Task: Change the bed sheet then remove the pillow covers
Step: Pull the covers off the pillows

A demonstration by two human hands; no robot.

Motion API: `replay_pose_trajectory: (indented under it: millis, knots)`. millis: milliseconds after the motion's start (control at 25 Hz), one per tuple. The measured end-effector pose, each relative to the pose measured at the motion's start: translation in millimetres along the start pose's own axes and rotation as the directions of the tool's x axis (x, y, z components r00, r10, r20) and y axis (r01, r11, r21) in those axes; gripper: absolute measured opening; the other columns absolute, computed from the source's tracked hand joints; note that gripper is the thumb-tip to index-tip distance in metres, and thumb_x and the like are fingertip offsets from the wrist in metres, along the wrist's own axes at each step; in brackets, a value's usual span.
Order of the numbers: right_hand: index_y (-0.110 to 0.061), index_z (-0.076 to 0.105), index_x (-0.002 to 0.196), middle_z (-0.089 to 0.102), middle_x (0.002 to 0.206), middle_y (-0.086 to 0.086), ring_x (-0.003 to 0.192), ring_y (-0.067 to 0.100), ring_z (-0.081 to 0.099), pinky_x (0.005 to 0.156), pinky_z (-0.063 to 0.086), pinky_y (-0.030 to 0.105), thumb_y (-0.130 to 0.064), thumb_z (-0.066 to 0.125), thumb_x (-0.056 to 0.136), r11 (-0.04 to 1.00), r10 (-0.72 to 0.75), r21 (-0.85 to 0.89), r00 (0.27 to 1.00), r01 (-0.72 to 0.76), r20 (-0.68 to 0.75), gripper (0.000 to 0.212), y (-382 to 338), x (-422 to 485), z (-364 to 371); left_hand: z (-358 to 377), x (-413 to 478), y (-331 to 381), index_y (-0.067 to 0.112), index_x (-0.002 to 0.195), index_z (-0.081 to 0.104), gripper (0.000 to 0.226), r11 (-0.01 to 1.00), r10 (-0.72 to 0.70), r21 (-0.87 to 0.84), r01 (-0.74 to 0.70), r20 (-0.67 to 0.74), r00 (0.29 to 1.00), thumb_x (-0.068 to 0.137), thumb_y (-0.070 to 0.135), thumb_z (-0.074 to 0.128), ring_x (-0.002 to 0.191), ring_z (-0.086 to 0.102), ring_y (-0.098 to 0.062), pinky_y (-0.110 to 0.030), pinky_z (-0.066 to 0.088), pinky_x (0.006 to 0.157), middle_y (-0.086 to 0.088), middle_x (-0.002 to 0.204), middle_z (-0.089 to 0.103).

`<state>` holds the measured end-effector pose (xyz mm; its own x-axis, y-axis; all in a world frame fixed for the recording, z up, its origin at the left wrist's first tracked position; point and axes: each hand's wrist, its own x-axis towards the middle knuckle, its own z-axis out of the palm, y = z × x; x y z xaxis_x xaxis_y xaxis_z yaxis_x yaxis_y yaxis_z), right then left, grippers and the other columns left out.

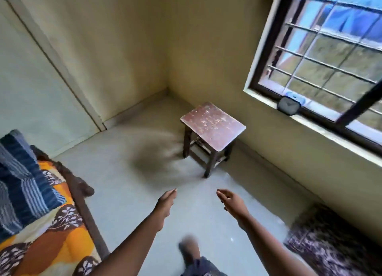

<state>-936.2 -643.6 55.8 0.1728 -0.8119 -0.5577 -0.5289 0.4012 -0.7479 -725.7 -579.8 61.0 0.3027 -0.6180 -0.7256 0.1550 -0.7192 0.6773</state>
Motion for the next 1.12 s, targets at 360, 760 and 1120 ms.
replay_pose_trajectory:
  millis: [360,760,1120]
  knots:
    - [-0.023,0.062,0.11,0.063,0.111,0.004,0.106,0.023,0.059,0.091,0.049,0.039,-0.032,0.055,0.093,0.857,0.424,0.448,0.842,-0.254,-0.333,0.021,182.4,-182.5,-121.0,205.5,-71.9,-79.0,0.02,0.124,0.049,0.032,0.924,-0.146,0.379,-0.043,0.454,0.879,0.096,0.034,0.046,0.113,0.045,-0.017,-0.031,0.029,0.089,-0.002,0.136,0.049]
    - [-0.017,0.056,0.107,0.056,0.114,0.006,0.097,0.019,0.055,0.076,0.048,0.028,-0.025,0.047,0.097,0.612,0.653,0.74,0.705,-0.279,-0.275,0.016,368.1,-251.0,-283.6,454.4,-131.3,-146.6,0.012,0.132,0.046,0.044,0.753,-0.229,0.634,-0.176,0.503,0.833,0.098,0.038,0.04,0.126,0.042,-0.022,-0.036,0.032,0.1,-0.006,0.139,0.046]
    - [-0.021,0.057,0.101,0.062,0.102,0.005,0.089,0.014,0.056,0.075,0.046,0.027,-0.029,0.049,0.094,0.449,0.7,0.846,0.702,-0.289,-0.132,0.013,526.3,-151.9,-394.8,659.3,-88.1,-187.2,0.014,0.127,0.052,0.037,0.375,-0.159,0.754,-0.54,0.626,0.763,0.094,0.032,0.05,0.112,0.051,-0.015,-0.026,0.038,0.093,-0.005,0.127,0.056]
